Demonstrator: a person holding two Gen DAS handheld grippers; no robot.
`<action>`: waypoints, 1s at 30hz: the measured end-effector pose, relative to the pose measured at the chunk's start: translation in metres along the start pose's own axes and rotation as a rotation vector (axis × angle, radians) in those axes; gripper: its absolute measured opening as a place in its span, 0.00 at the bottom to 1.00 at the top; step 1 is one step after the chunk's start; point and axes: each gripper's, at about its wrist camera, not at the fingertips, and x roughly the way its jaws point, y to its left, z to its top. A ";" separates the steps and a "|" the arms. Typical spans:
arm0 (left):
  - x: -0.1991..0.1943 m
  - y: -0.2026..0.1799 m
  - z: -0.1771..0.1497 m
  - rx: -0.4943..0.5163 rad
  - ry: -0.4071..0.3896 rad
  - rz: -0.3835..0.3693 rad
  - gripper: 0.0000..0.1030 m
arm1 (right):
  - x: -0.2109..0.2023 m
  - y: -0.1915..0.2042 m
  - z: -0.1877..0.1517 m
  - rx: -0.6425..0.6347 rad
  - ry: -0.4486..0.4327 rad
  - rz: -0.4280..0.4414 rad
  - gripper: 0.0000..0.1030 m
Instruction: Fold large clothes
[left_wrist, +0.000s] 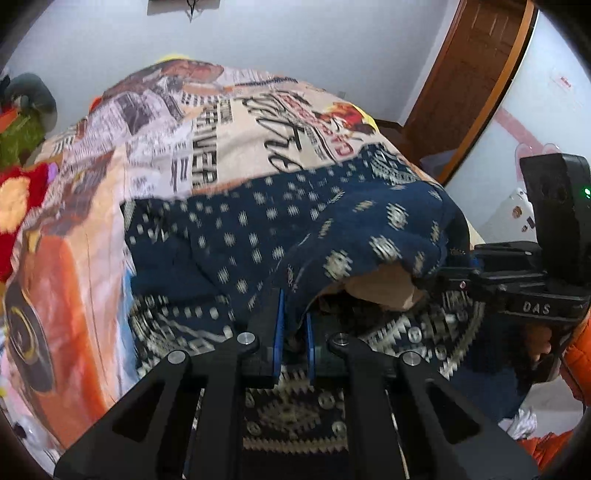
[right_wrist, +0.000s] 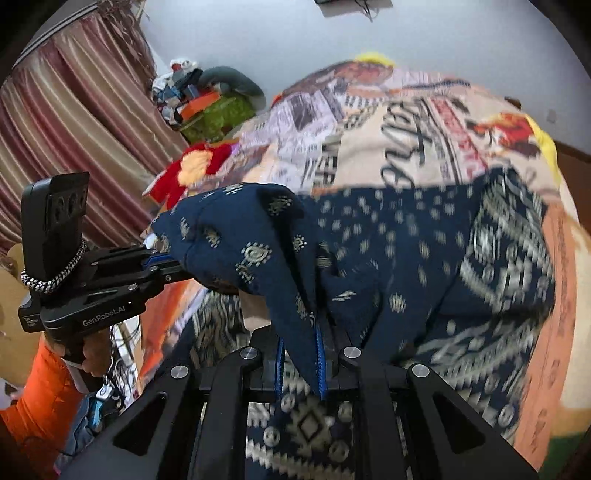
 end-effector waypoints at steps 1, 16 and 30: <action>-0.001 0.000 -0.009 -0.001 0.009 -0.004 0.08 | 0.001 0.000 -0.004 0.004 0.009 -0.004 0.11; -0.042 0.010 -0.043 0.033 -0.020 0.121 0.23 | -0.013 0.003 -0.040 -0.030 0.099 -0.052 0.43; 0.005 -0.026 -0.012 0.033 0.000 0.043 0.49 | -0.064 0.007 -0.027 -0.015 -0.046 -0.077 0.84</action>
